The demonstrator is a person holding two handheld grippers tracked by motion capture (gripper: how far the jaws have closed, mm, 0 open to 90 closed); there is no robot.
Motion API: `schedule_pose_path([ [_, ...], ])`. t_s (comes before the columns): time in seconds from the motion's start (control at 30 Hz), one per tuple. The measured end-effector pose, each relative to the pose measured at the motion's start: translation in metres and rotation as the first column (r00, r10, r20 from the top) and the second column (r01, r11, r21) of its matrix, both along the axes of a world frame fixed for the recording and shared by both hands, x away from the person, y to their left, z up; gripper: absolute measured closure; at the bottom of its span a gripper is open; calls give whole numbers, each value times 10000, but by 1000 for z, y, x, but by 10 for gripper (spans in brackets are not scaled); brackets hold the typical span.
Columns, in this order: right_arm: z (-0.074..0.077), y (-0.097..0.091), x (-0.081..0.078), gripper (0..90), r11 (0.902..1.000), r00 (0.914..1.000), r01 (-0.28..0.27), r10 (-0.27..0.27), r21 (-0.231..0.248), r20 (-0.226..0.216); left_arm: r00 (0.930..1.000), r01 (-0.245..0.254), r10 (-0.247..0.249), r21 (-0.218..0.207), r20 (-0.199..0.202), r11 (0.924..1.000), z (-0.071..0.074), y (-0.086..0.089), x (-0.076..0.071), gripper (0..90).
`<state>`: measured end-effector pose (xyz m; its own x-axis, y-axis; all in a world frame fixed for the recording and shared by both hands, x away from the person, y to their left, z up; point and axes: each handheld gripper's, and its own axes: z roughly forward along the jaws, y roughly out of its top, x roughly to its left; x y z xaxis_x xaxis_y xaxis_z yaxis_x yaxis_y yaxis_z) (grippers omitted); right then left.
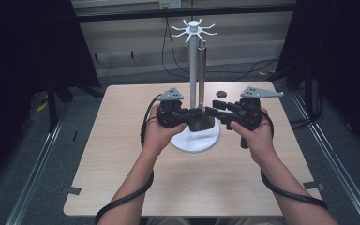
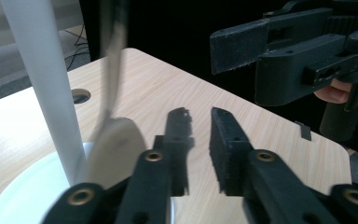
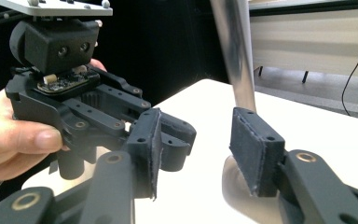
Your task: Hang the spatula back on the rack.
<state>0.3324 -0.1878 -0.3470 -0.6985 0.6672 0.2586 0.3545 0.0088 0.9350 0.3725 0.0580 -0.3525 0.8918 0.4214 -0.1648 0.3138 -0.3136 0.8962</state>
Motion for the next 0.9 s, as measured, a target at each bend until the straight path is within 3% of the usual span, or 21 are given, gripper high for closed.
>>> schedule_pose_path([
  [0.5, -16, -15, -12, 448, 9987, 9995, -25, 9, -519, -309, 9991, -395, 393, 154, 128, 9991, -11, 26, -17, 477],
  [0.9, -35, -24, -25, 383, 9951, 9985, -15, -40, -989, -550, 9958, -901, 893, 397, 210, 9951, -33, 36, -30, 320],
])
